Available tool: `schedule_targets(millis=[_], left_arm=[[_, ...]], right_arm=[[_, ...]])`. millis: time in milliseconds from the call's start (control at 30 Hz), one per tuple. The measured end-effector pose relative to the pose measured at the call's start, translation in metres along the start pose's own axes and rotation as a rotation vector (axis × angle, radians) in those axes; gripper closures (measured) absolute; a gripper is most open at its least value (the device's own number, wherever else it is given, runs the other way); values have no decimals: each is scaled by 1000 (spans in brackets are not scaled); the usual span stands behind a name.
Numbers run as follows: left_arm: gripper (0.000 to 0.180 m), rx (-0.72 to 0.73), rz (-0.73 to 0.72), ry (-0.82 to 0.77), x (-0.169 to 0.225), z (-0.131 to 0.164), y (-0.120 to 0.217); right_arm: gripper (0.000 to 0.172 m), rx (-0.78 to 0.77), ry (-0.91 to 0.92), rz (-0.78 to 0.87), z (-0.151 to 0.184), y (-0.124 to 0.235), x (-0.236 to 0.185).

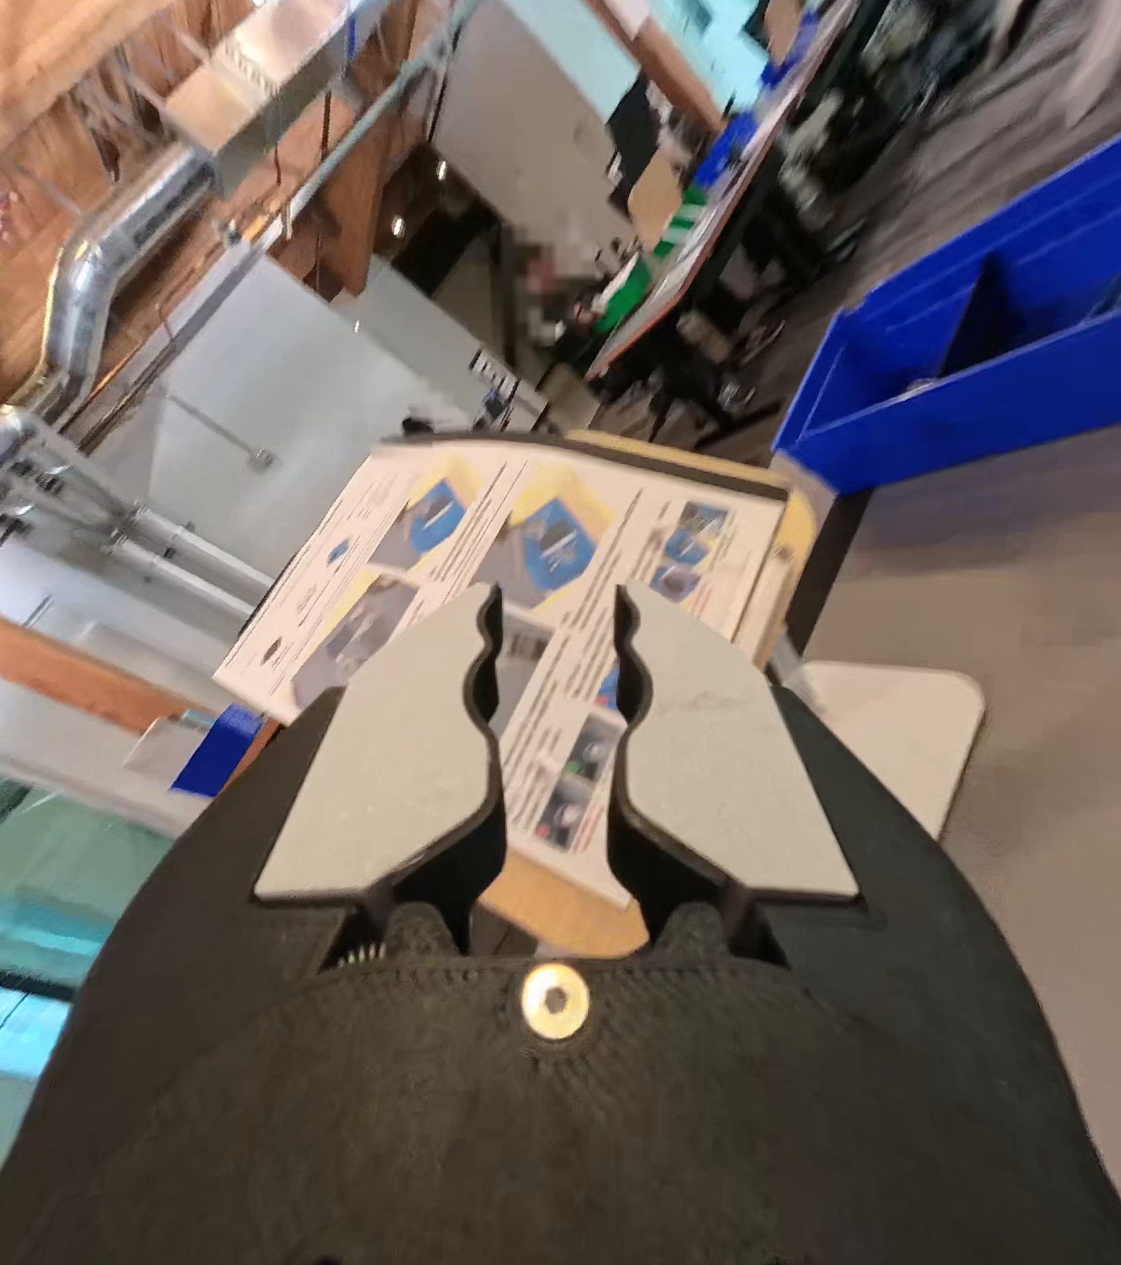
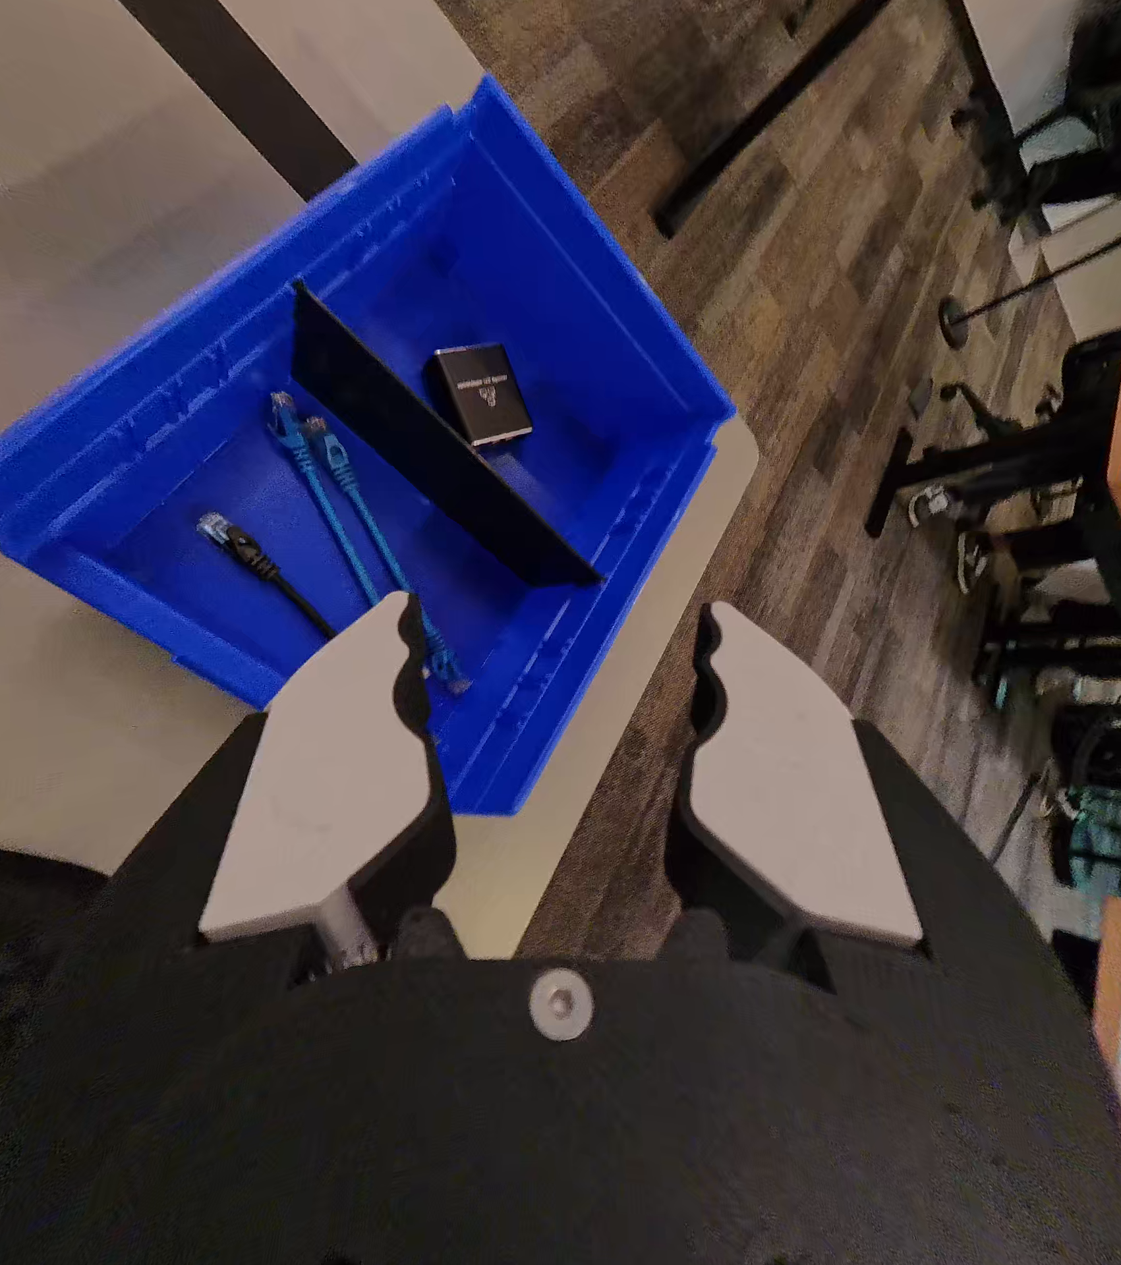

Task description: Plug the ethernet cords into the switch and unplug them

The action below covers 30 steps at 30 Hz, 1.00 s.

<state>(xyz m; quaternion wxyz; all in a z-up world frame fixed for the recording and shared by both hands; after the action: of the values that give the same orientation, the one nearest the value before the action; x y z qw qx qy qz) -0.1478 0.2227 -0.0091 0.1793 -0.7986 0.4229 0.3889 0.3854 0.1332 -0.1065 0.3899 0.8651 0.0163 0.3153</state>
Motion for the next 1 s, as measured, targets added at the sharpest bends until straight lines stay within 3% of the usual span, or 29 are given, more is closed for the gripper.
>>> schedule_targets(millis=[167,300,433,567,733,800,900,1000], left_arm=[[144,-198,-98,15,-48,41,28],[136,-422,-196,90,-82,101,75],[122,-678,-268,324,-94,186,126],[112,-885,-321,577,-80,275,173],[98,-1051,-199,958,-33,363,193],[107,-1038,-124,1087,-17,381,188],[135,-1018,-125,1122,-8,397,184],[169,-998,-156,1137,-10,407,184]], right_arm=[[96,-39,-239,1,52,-7,-4],[94,-60,-408,-32,87,-26,-4],[96,-22,-514,-99,101,-47,-9],[104,-38,-557,-139,105,-60,-16],[130,-62,-547,-155,104,-68,-19],[144,-79,-540,-131,105,-69,-16],[162,-81,-544,-170,108,-72,-15],[166,-74,-533,-198,109,-76,-16]])
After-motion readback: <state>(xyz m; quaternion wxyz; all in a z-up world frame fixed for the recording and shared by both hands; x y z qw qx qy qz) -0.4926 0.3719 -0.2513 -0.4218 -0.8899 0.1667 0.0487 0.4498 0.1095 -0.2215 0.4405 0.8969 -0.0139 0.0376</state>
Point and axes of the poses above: each gripper's, where its closed fingertips meet, y back along the fingers, z out of its underside, x = y × z across the jaws, the point moved 7 cm from there along y, back along the fingers, and after that the axes turned 2 degrees about -x, right-handed, at the moved point
